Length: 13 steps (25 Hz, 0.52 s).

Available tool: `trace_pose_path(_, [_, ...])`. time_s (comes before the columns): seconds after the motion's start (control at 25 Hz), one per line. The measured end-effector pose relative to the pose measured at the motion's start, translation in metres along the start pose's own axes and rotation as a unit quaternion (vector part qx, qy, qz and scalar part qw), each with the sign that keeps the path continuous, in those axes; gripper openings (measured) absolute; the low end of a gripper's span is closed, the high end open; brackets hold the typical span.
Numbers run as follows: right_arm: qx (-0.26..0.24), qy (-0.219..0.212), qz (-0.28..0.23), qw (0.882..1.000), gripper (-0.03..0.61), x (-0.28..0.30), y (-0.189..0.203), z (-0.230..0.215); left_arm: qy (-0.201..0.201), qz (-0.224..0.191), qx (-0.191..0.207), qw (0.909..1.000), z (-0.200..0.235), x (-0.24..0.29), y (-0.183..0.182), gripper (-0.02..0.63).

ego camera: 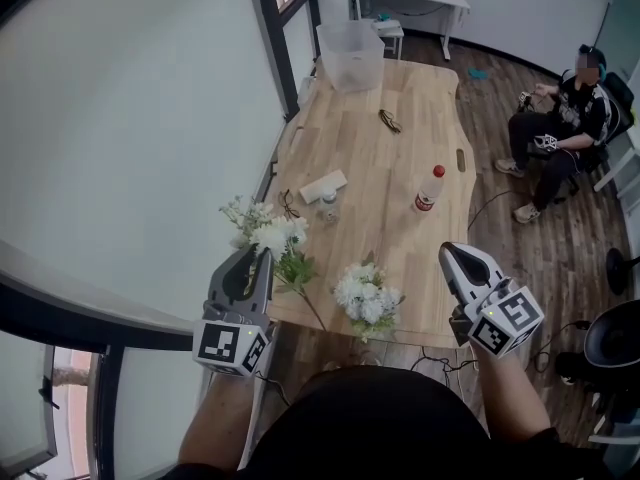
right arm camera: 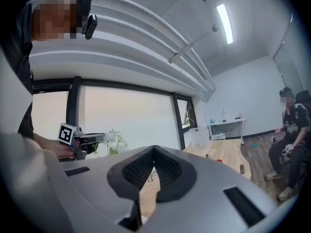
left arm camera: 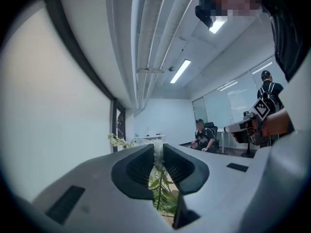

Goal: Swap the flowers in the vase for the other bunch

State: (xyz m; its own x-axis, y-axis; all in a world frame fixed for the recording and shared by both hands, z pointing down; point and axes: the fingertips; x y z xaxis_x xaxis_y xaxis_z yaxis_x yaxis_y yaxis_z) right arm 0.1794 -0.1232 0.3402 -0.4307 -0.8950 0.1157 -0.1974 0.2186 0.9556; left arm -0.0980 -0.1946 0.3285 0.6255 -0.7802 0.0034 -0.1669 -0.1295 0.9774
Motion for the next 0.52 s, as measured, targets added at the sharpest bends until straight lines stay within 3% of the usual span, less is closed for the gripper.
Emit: trace_pose_path(0.52, [0.010,-0.009,0.001,1.000,0.026,0.0028,0.0008,0.0029,0.011,0.002,0.009,0.9999,-0.0069,0.0043,-0.0065,0.057])
Point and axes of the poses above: the fingertips, and each gripper's own axes: x forward along the fingers, z to its left, y out of its underside, and after that the axes turned 8 degrees about x, right-handed
